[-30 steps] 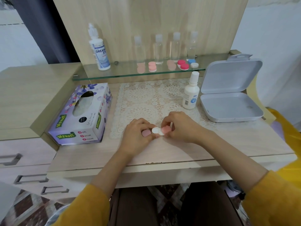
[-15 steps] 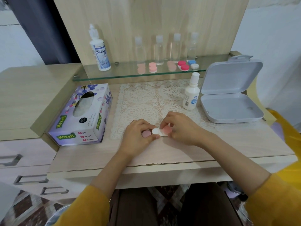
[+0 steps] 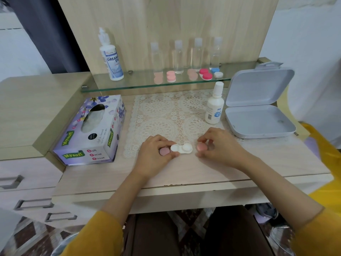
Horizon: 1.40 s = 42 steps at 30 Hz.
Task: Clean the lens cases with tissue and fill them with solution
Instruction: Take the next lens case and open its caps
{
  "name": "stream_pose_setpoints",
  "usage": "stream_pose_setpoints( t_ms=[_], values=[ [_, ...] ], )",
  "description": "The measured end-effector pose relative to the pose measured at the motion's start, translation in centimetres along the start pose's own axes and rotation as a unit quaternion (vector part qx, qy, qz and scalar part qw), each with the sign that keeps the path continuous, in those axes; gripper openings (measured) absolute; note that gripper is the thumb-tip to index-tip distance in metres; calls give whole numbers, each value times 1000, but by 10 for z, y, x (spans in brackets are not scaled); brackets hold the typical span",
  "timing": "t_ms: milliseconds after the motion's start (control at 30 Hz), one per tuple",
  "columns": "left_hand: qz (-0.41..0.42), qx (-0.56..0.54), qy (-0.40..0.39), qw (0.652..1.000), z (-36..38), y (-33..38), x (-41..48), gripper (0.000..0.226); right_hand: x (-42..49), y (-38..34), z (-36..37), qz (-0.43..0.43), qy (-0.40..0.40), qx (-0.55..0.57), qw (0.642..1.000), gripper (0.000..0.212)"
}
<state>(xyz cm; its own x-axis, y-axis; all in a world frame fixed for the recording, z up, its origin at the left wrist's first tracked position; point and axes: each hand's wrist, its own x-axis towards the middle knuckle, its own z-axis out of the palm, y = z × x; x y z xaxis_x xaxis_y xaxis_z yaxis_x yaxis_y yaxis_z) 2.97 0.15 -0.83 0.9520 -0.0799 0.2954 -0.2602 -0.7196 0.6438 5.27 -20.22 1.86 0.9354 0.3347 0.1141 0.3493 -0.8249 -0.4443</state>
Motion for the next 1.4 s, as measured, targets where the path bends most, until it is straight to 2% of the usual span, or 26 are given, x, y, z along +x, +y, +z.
stream_pose_setpoints(
  t_ms=[100,433,633,800,1000,1100,1267,1400],
  values=[
    [1,6,-1,1000,0,0,0,25,-3,-5,8,-5,26,14,1000,48],
    [-5,-4,1,1000,0,2,-1,27,-4,-15,28,-26,93,111,989,20],
    [-28,-54,12,998,-4,4,-2,53,-8,-16,24,-13,131,140,981,20],
    [-19,-35,-5,999,-3,6,-4,52,-12,-12,12,12,141,175,974,15],
    [51,28,28,998,9,23,4,44,-22,7,-29,44,181,178,966,23],
    [70,28,-7,997,25,44,14,39,-30,26,-50,71,203,176,961,20],
    [79,53,-105,990,56,62,27,46,-40,66,-78,128,250,127,951,18],
    [93,72,-103,988,69,58,28,49,-39,92,-93,158,256,68,951,19]
  ],
)
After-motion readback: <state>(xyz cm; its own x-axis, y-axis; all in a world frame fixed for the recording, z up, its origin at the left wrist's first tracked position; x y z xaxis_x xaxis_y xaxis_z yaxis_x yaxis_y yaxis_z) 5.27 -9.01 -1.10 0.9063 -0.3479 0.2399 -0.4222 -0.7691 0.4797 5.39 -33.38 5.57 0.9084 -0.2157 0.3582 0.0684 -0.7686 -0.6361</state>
